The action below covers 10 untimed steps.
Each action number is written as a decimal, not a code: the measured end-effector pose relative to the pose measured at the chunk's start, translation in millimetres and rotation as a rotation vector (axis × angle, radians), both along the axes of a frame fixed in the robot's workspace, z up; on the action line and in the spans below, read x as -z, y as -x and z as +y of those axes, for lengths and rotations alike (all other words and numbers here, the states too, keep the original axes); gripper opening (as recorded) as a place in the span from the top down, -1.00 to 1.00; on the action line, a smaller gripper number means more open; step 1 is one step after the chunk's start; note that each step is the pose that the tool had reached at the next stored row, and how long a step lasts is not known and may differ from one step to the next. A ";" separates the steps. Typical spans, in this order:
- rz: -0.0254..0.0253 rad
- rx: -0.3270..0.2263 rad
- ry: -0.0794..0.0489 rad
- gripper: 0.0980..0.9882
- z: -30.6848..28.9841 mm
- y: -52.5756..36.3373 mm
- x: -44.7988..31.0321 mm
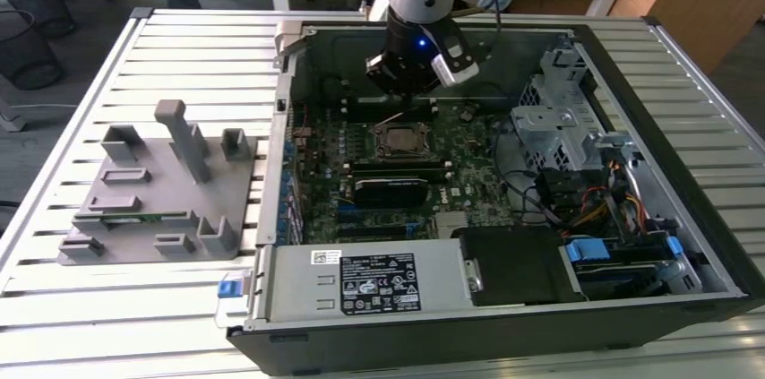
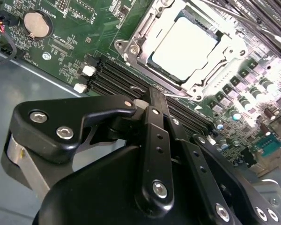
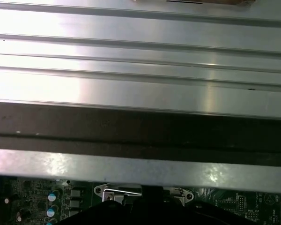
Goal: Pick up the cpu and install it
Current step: 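Install the first cpu locking lever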
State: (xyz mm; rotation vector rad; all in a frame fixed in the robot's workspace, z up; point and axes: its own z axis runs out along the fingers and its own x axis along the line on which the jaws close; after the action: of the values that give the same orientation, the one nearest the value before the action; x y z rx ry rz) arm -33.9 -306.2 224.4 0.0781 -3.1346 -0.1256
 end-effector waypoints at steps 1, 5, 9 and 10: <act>0.0000 0.000 0.000 0.98 0.1 -0.8 0.5; -0.0001 0.000 0.000 0.98 0.4 -4.5 3.2; -0.0001 0.000 0.000 0.98 0.4 -7.1 6.5; -0.0001 0.000 0.000 0.98 0.4 -7.2 7.7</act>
State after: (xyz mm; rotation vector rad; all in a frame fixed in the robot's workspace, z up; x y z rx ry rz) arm -26.7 -305.8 216.7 0.0782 -3.1347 -0.1258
